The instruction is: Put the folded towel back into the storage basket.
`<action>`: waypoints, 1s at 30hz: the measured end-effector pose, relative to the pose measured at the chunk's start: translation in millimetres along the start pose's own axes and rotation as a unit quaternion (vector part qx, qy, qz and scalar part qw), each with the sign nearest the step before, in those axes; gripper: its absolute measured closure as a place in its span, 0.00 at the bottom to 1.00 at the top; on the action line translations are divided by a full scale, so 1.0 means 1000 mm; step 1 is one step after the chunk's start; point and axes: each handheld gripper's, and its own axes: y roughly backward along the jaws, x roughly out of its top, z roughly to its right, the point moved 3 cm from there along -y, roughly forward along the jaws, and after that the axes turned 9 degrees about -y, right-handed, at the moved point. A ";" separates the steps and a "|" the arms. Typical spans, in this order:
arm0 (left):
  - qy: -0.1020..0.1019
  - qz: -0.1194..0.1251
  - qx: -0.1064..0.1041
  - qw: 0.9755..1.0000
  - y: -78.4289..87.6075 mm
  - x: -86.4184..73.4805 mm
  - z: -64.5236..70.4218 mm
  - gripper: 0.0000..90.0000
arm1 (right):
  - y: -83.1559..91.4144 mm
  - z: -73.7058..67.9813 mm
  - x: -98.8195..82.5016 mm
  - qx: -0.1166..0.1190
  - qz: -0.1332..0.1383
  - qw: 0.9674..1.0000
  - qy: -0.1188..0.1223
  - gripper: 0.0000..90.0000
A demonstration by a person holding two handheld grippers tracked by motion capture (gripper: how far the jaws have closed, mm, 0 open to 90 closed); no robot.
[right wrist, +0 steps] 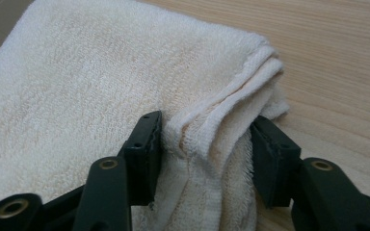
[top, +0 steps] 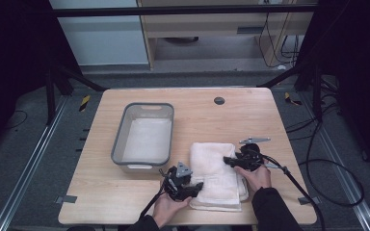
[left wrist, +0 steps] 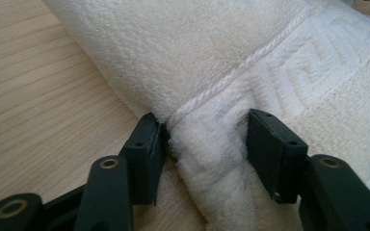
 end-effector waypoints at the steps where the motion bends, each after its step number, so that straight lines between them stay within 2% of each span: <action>1: 0.001 0.000 -0.001 1.000 0.000 0.000 0.000 0.55 | 0.000 0.000 0.000 0.004 -0.002 1.000 -0.002 0.58; 5: -0.001 -0.006 -0.008 1.000 -0.001 0.002 0.000 0.59 | 0.000 0.000 0.001 0.013 -0.008 1.000 -0.010 0.64; 9: 0.008 -0.008 -0.020 1.000 0.000 0.003 0.000 0.66 | 0.001 -0.001 0.001 0.021 -0.011 1.000 -0.017 0.72; 16: 0.023 -0.007 -0.045 0.999 0.002 0.004 -0.004 0.76 | 0.005 -0.004 0.003 0.021 -0.002 1.000 -0.009 0.78; 19: 0.023 -0.002 -0.047 0.999 0.004 0.004 -0.004 0.79 | 0.008 -0.007 0.005 0.021 0.005 1.000 -0.006 0.78; 25: 0.025 0.024 -0.051 0.998 0.013 0.008 -0.002 0.81 | 0.022 -0.011 0.010 0.029 0.024 0.999 -0.001 0.78; 30: 0.017 0.041 -0.047 0.998 0.023 0.012 -0.002 0.81 | 0.036 -0.017 0.014 0.040 0.043 0.998 0.002 0.79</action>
